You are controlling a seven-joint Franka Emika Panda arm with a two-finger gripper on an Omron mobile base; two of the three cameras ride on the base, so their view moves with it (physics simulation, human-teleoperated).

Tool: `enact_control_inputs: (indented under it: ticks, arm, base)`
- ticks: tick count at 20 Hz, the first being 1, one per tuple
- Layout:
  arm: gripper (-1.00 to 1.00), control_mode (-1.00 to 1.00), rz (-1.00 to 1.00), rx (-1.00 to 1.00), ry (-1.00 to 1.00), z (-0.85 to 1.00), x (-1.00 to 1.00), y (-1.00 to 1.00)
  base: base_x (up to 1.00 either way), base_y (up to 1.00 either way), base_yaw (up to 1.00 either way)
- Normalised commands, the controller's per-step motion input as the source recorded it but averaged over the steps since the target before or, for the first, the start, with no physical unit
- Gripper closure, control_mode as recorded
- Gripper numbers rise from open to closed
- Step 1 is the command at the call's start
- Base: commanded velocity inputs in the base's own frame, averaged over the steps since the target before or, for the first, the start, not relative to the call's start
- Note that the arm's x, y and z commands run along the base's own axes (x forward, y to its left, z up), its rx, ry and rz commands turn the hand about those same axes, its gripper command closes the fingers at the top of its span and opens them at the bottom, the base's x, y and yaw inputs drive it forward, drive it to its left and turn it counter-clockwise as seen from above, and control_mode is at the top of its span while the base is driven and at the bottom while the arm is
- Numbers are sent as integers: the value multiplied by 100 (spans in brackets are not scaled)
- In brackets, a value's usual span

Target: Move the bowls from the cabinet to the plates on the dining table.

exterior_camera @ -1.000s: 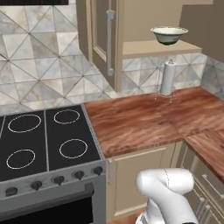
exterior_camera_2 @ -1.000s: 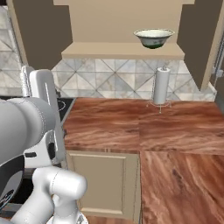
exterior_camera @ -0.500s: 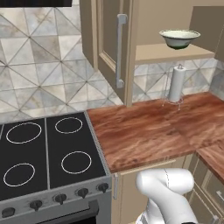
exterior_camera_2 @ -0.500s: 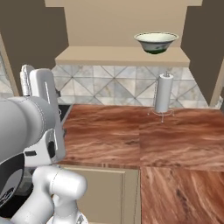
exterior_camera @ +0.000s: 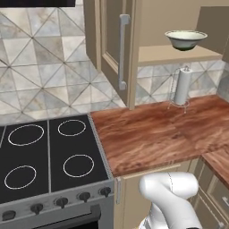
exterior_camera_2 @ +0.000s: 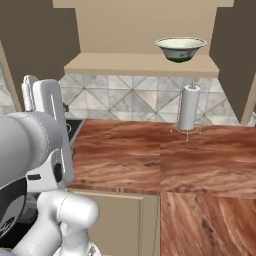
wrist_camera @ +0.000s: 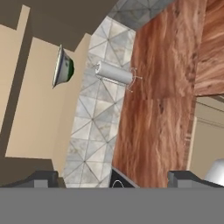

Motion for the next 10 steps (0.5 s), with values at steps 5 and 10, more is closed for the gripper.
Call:
enact_control_inputs:
  ticks: [5, 10]
  arm:
    - [-100, 100, 0, 0, 0, 0, 0, 0]
    - [-100, 100, 0, 0, 0, 0, 0, 0]
  base:
    - [31, -10, 17]
    - [23, -15, 18]
